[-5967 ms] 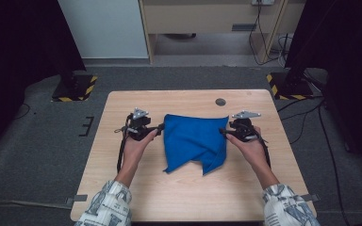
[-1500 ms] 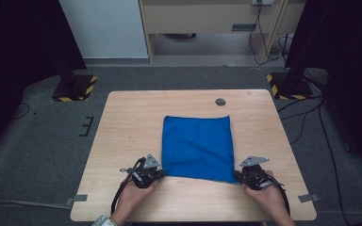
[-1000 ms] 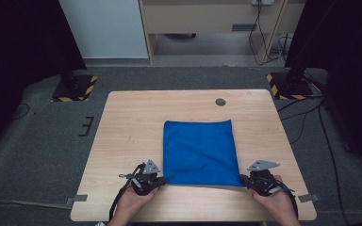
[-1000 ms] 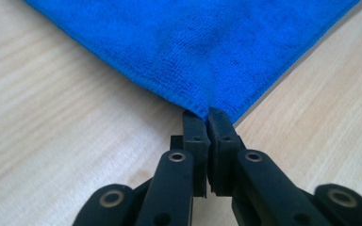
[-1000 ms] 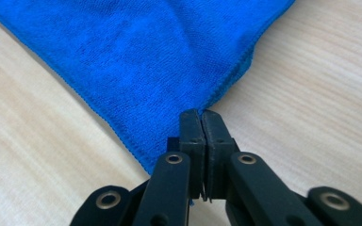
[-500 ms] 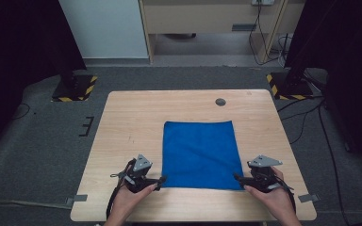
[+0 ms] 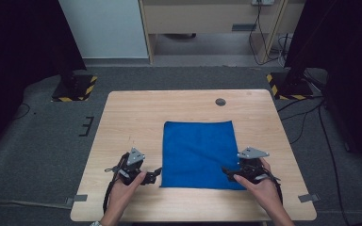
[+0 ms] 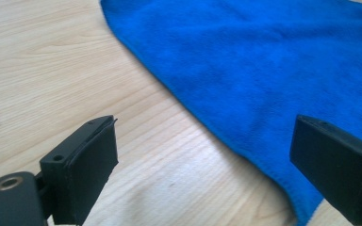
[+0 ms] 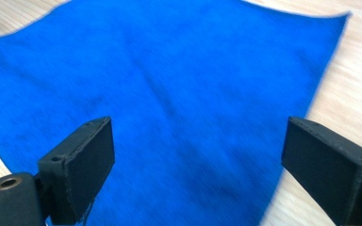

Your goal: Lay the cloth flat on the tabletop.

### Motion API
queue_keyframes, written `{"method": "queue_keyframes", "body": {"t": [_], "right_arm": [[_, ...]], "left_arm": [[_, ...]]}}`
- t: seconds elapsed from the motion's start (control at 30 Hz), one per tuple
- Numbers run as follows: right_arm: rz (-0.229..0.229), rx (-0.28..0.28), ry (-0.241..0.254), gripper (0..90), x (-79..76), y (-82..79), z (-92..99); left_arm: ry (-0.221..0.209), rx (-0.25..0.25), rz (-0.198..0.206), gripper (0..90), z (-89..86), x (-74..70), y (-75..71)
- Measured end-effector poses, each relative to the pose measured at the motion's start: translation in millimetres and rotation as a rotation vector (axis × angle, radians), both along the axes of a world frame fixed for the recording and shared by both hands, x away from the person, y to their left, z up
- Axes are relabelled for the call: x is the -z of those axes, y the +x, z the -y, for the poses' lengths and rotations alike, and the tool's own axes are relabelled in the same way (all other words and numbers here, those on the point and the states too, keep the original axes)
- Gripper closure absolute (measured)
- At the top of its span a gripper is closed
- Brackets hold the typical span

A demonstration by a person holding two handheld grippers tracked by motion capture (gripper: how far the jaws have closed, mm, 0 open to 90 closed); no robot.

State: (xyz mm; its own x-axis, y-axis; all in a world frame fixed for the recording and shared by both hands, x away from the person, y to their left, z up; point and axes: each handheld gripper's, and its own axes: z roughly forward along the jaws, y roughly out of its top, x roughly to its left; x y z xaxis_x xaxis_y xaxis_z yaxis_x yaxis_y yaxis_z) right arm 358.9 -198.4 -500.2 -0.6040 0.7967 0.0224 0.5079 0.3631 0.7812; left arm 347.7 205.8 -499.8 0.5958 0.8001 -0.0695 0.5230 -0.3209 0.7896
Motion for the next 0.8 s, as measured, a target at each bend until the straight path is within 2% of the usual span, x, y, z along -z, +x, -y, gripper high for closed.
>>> {"method": "queue_keyframes", "body": {"t": [0.23,0.27,0.37,0.5,0.53,0.57,0.63,0.67,0.8], "right_arm": [[-0.006,-0.059,0.019,9.2,-3.0,3.9,-26.0],[0.004,-0.086,0.016,9.2,-3.1,4.6,-39.8],[0.002,-0.114,0.018,9.3,-3.8,5.6,-55.1],[-0.009,-0.182,0.016,10.1,-5.5,5.9,-83.9],[-0.009,-0.182,0.016,10.1,-5.5,5.9,-83.9],[-0.027,-0.219,0.022,11.2,-4.9,5.6,-100.2],[-0.031,-0.228,0.020,11.8,-4.4,5.5,-105.7],[-0.045,-0.258,0.004,12.8,-1.6,5.1,-120.8],[-0.058,-0.284,-0.011,13.3,3.2,2.3,-139.1]], "left_arm": [[-0.016,-0.024,-0.005,7.3,-14.2,1.1,4.4],[-0.018,-0.028,-0.003,7.3,-17.3,0.8,4.8],[-0.009,-0.039,0.002,7.3,-20.3,0.5,5.3],[0.031,-0.055,0.004,7.3,-23.7,2.3,7.2],[0.031,-0.055,0.004,7.3,-23.7,2.3,7.2],[0.033,-0.066,0.005,7.3,-27.1,3.0,8.7],[0.030,-0.073,0.009,7.3,-29.2,3.2,9.6],[0.025,-0.086,0.010,7.3,-34.0,3.4,11.0],[0.015,-0.112,0.004,7.3,-42.7,4.9,13.0]]}}
